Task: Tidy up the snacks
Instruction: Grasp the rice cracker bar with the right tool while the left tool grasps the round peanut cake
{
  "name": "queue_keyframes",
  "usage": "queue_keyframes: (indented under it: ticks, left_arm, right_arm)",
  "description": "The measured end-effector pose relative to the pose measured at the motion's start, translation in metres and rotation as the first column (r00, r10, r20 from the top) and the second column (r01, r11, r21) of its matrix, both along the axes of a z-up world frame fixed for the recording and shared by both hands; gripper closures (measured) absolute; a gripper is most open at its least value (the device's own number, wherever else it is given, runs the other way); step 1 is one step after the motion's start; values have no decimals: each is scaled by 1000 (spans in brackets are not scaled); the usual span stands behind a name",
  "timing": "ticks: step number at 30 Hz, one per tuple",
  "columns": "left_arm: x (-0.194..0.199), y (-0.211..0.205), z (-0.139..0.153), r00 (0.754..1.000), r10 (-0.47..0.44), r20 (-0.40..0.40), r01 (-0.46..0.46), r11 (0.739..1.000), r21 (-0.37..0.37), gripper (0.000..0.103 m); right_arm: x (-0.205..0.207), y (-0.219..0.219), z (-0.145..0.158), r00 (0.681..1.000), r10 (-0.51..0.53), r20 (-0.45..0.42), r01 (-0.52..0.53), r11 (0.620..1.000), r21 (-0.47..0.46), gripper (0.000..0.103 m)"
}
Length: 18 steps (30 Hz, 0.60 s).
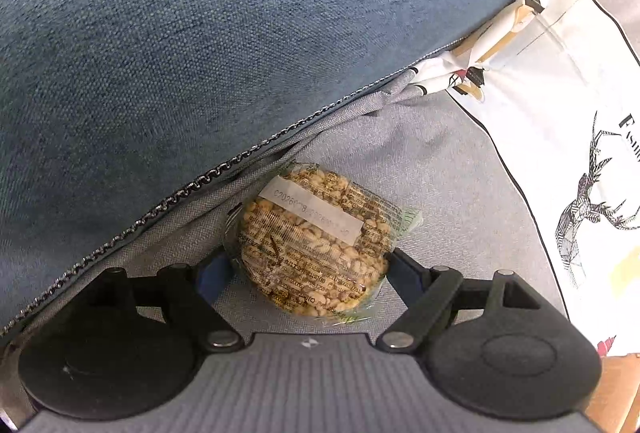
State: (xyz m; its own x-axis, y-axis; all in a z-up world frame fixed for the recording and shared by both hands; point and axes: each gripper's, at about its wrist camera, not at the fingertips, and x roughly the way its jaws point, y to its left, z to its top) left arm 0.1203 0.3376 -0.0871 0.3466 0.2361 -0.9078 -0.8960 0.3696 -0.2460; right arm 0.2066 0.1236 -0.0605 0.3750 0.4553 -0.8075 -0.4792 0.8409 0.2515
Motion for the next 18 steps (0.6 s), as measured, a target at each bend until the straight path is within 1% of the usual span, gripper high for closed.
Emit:
queue_keyframes:
  ticks: [2, 6, 9, 11, 13, 16, 18]
  left_arm:
    - [1, 3, 0, 1000, -19, -2, 19, 1000, -4, 17]
    - [3, 8, 1, 998, -68, -9, 68, 998, -1, 17]
    - [7, 8, 2, 992, -126, -15, 126, 992, 4, 17]
    - [9, 7, 2, 989, -149, -24, 149, 989, 18, 18]
    - [11, 7, 1, 984, -175, -27, 176, 984, 15, 17]
    - [15, 6, 0, 980, -196, -33, 196, 980, 20, 17]
    - [16, 5, -1, 980, -195, -38, 196, 980, 22, 17]
  right_arm:
    - [-15, -9, -4, 999, -48, -7, 49, 998, 26, 73]
    - [-40, -17, -11, 997, -69, -14, 70, 996, 55, 73]
    - [-45, -13, -17, 997, -78, -16, 80, 992, 96, 73]
    - [-49, -13, -21, 997, -77, -30, 80, 986, 146, 73]
    - [-50, -16, -29, 994, -90, -66, 102, 975, 196, 73]
    - [-53, -17, -38, 991, -99, -92, 116, 973, 198, 73]
    - [-54, -17, -39, 991, -104, -83, 118, 975, 190, 73]
